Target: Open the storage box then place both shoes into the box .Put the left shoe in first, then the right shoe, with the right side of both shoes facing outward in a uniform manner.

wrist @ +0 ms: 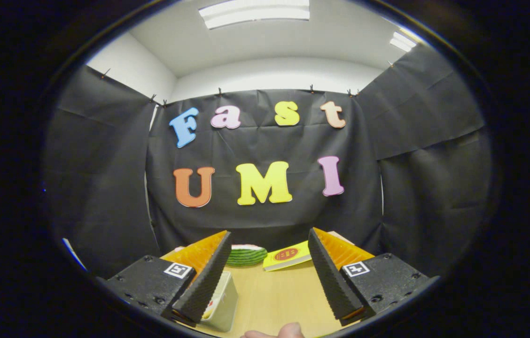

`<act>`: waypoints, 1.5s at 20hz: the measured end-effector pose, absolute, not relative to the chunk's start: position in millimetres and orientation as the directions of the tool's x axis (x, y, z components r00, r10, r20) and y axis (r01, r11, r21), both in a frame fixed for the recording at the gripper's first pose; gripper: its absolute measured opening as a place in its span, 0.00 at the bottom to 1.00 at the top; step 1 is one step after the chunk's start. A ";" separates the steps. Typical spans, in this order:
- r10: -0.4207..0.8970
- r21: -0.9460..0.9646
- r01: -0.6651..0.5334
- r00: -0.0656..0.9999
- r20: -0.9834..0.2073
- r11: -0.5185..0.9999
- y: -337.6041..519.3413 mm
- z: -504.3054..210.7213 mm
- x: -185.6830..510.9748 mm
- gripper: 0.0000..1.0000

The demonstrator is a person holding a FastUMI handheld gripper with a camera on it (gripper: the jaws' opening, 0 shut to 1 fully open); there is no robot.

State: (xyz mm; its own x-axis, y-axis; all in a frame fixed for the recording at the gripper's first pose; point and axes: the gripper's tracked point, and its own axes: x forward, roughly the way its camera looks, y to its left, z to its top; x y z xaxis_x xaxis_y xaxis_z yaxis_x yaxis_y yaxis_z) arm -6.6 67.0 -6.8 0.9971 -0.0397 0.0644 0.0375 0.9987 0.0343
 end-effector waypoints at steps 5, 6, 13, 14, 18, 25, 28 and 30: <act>-0.017 0.053 0.017 1.000 0.004 0.998 68.9 -30.0 0.5 1.00; -0.016 0.054 0.016 1.000 0.001 0.998 67.6 -30.8 1.6 1.00; -0.024 0.007 0.024 0.998 0.057 1.000 73.8 -17.5 -6.2 1.00; -0.020 0.010 0.019 0.998 0.059 1.000 77.0 -18.7 -6.0 1.00; -0.020 0.032 0.018 0.998 0.057 0.999 76.5 -23.2 -2.7 1.00; -0.010 0.035 0.008 0.999 0.048 0.999 82.9 -25.3 -1.4 1.00; -0.003 0.036 0.001 0.999 0.039 0.999 87.6 -28.2 -0.2 1.00; -0.011 0.031 0.010 0.999 0.034 0.999 84.9 -26.3 -1.1 1.00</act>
State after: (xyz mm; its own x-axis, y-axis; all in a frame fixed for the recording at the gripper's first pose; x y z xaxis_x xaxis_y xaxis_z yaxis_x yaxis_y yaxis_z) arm -1.1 84.9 -26.3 0.9994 -0.0111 0.0342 0.0100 0.9995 0.0311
